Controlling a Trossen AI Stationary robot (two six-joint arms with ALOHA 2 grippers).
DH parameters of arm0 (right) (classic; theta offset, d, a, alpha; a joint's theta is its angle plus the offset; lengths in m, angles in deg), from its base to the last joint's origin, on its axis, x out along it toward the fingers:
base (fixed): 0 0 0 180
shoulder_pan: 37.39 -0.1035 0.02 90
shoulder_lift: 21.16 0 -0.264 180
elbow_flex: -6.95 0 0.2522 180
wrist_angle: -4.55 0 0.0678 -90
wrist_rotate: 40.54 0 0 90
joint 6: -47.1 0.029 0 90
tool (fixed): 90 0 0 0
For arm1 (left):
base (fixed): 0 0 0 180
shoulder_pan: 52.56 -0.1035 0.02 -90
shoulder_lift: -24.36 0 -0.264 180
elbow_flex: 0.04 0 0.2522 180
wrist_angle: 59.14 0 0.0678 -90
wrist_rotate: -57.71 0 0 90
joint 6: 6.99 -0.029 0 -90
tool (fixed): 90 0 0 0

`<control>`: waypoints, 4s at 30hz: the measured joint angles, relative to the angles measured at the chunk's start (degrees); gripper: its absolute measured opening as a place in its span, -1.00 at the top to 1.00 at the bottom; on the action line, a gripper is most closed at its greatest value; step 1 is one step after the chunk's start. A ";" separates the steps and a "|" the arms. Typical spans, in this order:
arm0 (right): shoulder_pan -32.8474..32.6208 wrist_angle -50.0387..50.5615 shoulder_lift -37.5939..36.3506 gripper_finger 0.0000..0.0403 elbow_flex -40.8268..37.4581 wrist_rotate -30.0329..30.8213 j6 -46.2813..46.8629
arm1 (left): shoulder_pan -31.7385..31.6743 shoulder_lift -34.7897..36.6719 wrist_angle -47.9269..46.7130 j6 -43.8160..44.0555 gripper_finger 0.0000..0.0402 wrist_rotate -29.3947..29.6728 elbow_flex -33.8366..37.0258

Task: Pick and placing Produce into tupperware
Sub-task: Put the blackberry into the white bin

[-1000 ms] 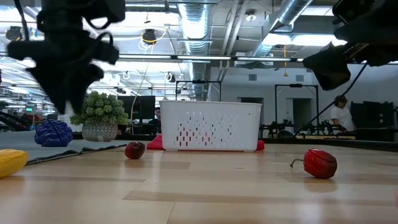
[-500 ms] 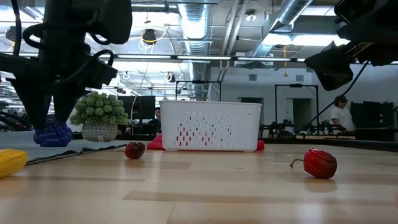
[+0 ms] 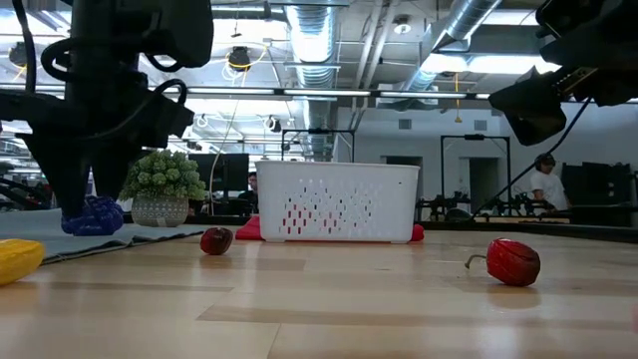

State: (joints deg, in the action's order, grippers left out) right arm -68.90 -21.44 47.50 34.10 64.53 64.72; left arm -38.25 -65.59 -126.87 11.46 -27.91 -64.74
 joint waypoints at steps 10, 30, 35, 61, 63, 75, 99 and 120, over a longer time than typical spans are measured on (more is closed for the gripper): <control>0.00 0.00 -0.02 -0.42 0.00 0.02 0.00 | -0.04 -0.04 -0.97 2.27 0.02 -1.17 -0.17; 0.02 -0.13 -0.04 -0.42 0.00 0.02 -0.02 | 0.01 1.00 -9.42 2.46 0.27 3.12 -8.64; 0.02 -0.13 -0.04 -0.42 0.00 0.04 -0.02 | 0.02 1.77 -8.64 2.44 0.30 8.87 -10.03; 0.02 -0.17 -0.04 -0.42 0.02 0.04 -0.08 | 13.59 42.38 12.88 2.16 0.31 28.09 -2.20; 0.02 -0.17 -0.04 -0.42 0.02 0.04 -0.08 | 14.42 46.37 18.74 0.70 0.31 28.14 1.39; 0.02 -0.17 -0.04 -0.42 0.02 1.59 -0.17 | 14.73 65.56 48.63 7.05 0.31 33.05 28.50; 0.03 -0.17 -0.02 -0.42 0.02 3.08 -0.15 | 14.73 69.35 68.56 18.54 0.31 44.92 45.42; 4.15 -10.14 -0.02 -0.42 0.02 9.20 -9.84 | 9.54 65.16 60.23 -1.47 0.31 41.90 33.21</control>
State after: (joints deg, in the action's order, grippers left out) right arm -64.75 -31.58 47.48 34.12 73.73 54.88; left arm -28.71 -0.44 -66.64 9.99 13.99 -31.53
